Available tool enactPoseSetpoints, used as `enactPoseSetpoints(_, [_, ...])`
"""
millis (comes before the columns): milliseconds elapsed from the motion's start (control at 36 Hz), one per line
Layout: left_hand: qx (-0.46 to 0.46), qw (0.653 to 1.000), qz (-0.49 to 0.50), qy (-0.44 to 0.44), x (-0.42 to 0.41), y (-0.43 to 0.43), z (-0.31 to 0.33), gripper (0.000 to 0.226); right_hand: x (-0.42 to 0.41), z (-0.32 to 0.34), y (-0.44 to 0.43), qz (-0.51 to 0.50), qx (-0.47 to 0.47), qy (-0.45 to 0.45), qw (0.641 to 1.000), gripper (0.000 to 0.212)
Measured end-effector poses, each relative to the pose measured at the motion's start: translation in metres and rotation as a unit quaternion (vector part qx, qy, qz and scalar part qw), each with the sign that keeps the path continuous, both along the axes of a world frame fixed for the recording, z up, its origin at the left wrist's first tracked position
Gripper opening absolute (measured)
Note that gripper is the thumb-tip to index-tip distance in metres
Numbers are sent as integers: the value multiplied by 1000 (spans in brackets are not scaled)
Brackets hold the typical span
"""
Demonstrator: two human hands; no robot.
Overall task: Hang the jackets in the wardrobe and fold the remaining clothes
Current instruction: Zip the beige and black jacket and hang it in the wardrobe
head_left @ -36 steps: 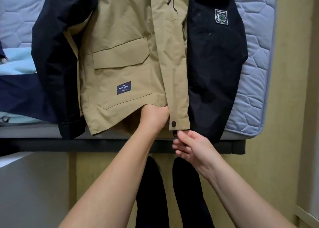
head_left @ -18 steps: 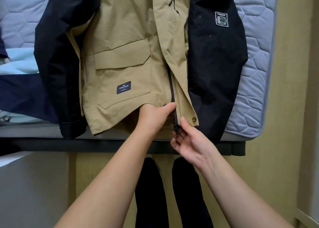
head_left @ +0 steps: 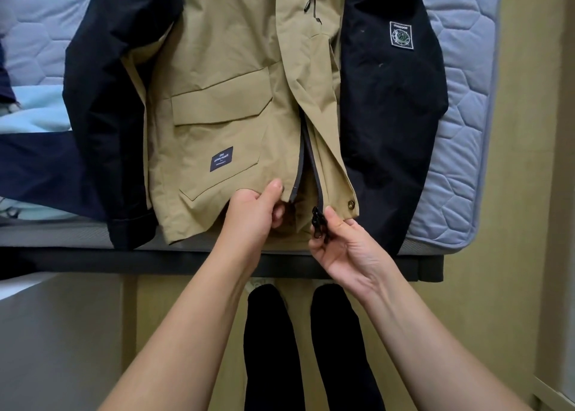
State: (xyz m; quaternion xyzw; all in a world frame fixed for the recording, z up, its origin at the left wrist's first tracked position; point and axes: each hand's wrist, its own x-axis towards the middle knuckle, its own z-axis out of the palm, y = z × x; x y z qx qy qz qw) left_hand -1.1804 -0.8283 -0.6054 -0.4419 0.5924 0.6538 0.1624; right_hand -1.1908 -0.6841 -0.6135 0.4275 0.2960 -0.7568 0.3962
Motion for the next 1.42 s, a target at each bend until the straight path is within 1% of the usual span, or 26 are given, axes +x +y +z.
enactPoseSetpoints(28, [5, 1000, 1, 10, 2, -1, 0, 41, 0, 1, -2, -4, 4, 1, 1000, 29])
enactPoseSetpoints(111, [41, 998, 37, 42, 4, -3, 2, 25, 0, 4, -6, -26, 16, 2, 1000, 29])
enactPoseSetpoints(167, [42, 996, 57, 57, 3, 0, 6, 21, 0, 7, -10, -43, 24, 3, 999, 27])
enactPoseSetpoints(306, [10, 987, 106, 119, 4, 12, 19, 17, 0, 16, -19, -77, 19, 5, 997, 23])
enactPoseSetpoints(389, [-17, 982, 122, 144, 6, 18, 23, 19, 0, 20, -25, -89, 14, 4, 996, 26])
enactPoseSetpoints(500, [-52, 978, 133, 152, 7, 21, 24, 27, -1, 26, -31, -104, 4, 4, 995, 26])
enactPoseSetpoints(611, [-78, 972, 146, 164, 6, 20, 25, 25, -1, 31, -35, -113, -4, 4, 994, 25])
enactPoseSetpoints(917, [-80, 967, 159, 181, 5, 22, 26, 26, 0, 31, -42, -123, -7, 17, 992, 32])
enactPoseSetpoints(1083, [-109, 962, 169, 187, 6, 23, 27, 29, 2, 31, -45, -125, -15, 16, 992, 33])
enactPoseSetpoints(1417, [-104, 958, 179, 201, 4, 25, 28, 27, -1, 32, -47, -134, -16, 20, 991, 52])
